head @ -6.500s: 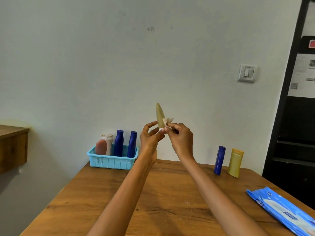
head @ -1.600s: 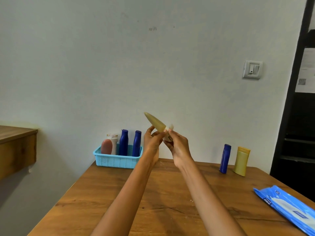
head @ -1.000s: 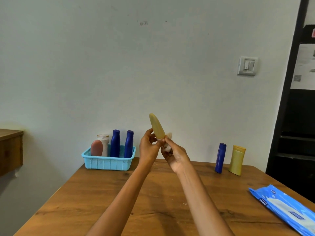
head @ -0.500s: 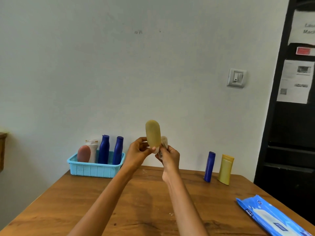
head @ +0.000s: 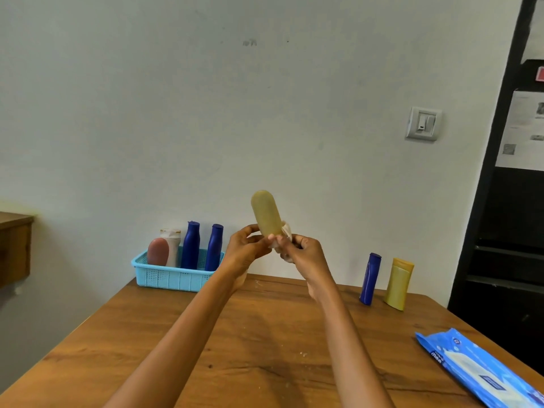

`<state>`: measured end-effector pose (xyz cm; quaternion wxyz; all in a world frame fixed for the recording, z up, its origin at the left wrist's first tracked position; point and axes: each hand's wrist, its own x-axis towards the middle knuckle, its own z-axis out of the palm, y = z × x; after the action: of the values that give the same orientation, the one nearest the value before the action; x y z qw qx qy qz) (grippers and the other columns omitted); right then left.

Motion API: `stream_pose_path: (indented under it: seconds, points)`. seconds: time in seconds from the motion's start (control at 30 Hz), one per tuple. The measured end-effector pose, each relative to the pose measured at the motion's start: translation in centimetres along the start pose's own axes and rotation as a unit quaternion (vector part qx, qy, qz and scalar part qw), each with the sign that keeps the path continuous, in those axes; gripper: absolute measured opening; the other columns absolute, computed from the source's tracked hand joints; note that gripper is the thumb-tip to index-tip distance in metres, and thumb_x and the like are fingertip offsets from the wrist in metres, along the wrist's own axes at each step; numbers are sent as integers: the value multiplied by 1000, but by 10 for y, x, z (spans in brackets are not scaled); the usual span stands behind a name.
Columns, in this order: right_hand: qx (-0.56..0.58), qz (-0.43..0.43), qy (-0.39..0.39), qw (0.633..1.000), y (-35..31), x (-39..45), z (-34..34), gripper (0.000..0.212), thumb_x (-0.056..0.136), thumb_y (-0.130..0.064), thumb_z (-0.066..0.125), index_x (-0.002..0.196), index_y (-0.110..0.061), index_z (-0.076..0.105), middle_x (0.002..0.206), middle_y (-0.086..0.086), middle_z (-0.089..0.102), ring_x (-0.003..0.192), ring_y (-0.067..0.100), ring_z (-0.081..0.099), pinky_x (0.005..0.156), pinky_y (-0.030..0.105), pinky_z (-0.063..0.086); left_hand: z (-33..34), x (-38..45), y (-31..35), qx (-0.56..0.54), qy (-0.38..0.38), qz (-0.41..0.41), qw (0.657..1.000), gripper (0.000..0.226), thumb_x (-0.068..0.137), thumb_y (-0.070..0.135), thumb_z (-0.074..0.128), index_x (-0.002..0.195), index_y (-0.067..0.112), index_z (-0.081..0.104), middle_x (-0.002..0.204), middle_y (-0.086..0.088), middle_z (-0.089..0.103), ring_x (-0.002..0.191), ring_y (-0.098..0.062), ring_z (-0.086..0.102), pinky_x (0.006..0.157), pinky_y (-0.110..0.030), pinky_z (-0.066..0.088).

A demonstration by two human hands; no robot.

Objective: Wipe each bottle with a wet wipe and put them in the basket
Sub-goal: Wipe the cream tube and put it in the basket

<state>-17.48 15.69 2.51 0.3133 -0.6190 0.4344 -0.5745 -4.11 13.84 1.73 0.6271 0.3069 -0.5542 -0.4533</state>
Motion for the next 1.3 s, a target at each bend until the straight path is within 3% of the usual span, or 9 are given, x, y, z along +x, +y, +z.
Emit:
stream_pose_path:
  seconds: [0.1,0.3,0.5,0.67,0.8,1.0,1.07,1.2,1.3]
  points:
    - [-16,16,-43,999,2,-1,2,30,86,-32,65,111,-15,65,100,4,69,96,19,63,85,30,52,-4,0,-2,-10,-5,-6,1000,41,81,15,68,119,9,54,102,-13,69,99,-25,67,90,-35,53]
    - [-80,-60,91,991,1,1,12,34,79,-32,73,106,-11,67,98,0,68,88,11,61,66,14,46,-2,1,1,-47,29,-10,998,34,82,12,68,111,11,53,95,-9,68,88,-18,68,75,-23,57]
    - [-143,-138,146,969,4,-1,32,26,89,-20,62,111,-7,65,105,4,64,86,9,56,62,2,38,-1,2,-5,-81,69,-20,994,44,80,13,71,117,6,48,105,-16,65,94,-25,66,87,-34,54]
    - [35,-24,98,994,5,2,24,23,89,-25,61,109,-13,66,98,2,70,89,15,66,69,16,51,-7,5,3,-20,12,12,1000,28,81,7,68,103,11,52,105,-12,68,94,-21,67,78,-24,56]
    - [116,8,68,991,1,1,15,29,90,-19,60,115,-7,65,103,5,70,91,15,67,68,15,53,-5,5,2,-11,2,3,1000,29,82,6,68,103,13,48,102,-13,69,87,-20,68,75,-23,57]
    - [4,-48,99,994,1,1,26,25,92,-25,57,110,-11,66,101,3,68,92,13,65,76,21,54,2,4,-3,-59,21,13,998,44,79,11,70,119,10,52,102,-10,68,98,-24,66,91,-36,53]
    - [-51,-89,116,988,2,1,31,26,92,-24,58,112,-10,67,106,2,66,95,14,63,78,22,53,2,3,-2,-59,18,20,998,33,82,9,67,115,8,58,95,-8,68,96,-23,67,91,-35,53]
    - [-131,-138,128,973,3,1,29,22,88,-17,63,108,-9,69,105,1,65,88,7,57,65,3,41,-1,2,-7,-81,31,6,996,27,88,6,60,115,6,57,100,-12,67,97,-25,65,90,-37,52]
    - [-65,-99,145,982,2,1,23,19,89,-16,62,106,-11,68,100,4,68,86,12,61,67,14,48,1,0,-7,-96,11,-18,995,27,90,7,57,117,3,57,95,-7,66,86,-15,63,81,-29,54]
